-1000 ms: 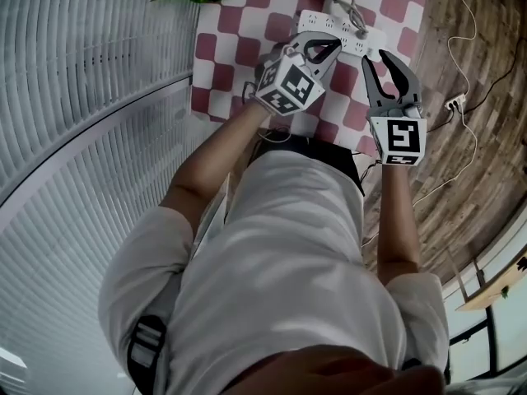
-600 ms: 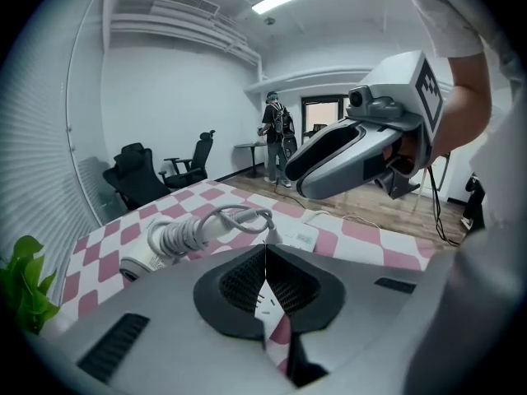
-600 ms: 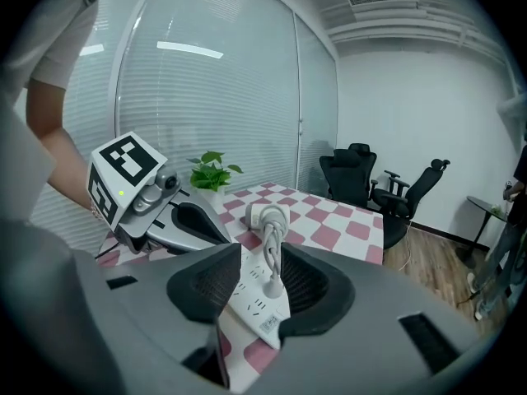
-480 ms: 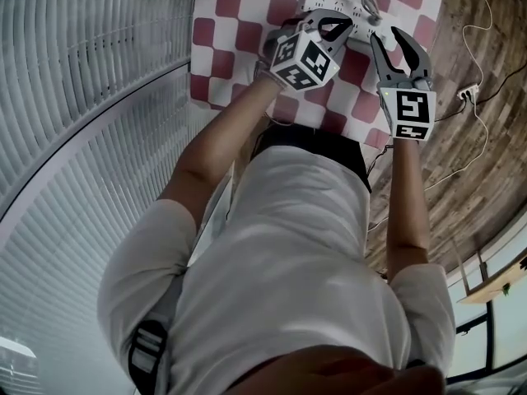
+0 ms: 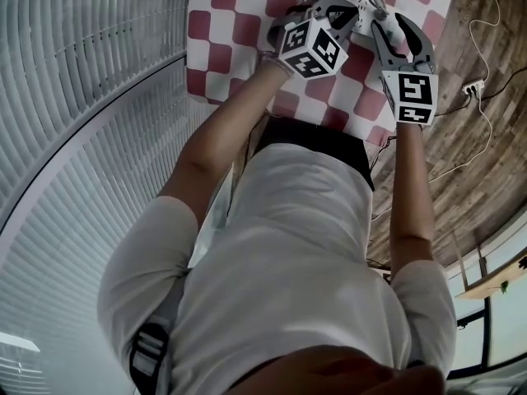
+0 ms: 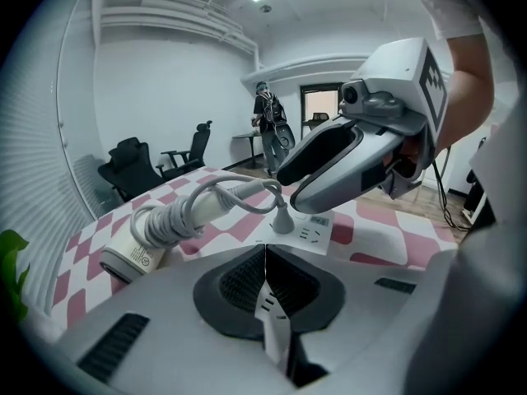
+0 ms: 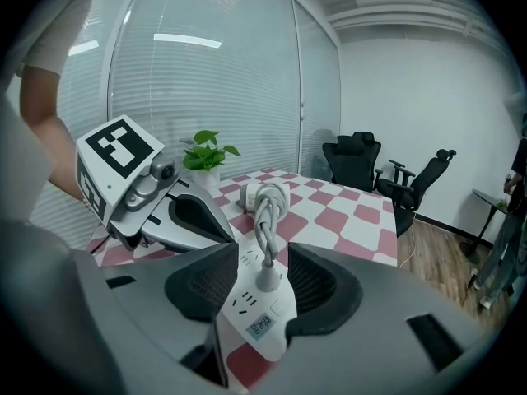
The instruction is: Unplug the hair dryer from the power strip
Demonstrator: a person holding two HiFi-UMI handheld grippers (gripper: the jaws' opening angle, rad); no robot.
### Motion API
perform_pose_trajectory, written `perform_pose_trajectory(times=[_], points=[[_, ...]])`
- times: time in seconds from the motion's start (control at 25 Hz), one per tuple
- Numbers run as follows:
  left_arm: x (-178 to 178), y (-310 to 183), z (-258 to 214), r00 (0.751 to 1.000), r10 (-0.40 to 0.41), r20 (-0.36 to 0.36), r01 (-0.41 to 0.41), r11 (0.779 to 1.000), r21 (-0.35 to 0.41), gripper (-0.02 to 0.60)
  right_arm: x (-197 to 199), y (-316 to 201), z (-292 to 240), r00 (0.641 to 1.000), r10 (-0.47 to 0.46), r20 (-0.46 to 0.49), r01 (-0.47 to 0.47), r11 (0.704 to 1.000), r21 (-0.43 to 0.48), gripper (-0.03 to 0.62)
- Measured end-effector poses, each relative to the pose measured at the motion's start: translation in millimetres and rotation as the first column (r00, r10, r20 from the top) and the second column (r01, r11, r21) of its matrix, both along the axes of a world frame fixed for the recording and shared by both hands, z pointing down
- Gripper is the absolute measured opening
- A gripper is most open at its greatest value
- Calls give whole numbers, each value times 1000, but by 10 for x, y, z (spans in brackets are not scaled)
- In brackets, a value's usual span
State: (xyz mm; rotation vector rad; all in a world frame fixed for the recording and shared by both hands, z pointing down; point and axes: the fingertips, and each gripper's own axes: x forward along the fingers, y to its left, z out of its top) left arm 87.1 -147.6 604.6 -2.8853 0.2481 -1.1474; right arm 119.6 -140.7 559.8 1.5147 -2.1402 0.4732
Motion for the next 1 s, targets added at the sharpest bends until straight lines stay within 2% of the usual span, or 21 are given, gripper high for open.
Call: perform_pose_trajectory(times=[0.44,0.72,0.84,1.0], points=[[26,-28,21,997,37,62,-40,998,55,31,-8,-118,175,1000,-6,0,6,1000,-25,176],[30,-16,32,996,47,77,-52,997,61,31,-9,-144,280,1000,-2,-20,1,999,-36,172],[34,-11,30,993,60,105,-68,995,70,31,21,-149,272,999,12,-37,-13,1000,-26,113],[41,-5,44,987,66,149,-78,994,76,31,32,-150,264,999,18,-27,-18,999,-30,94]])
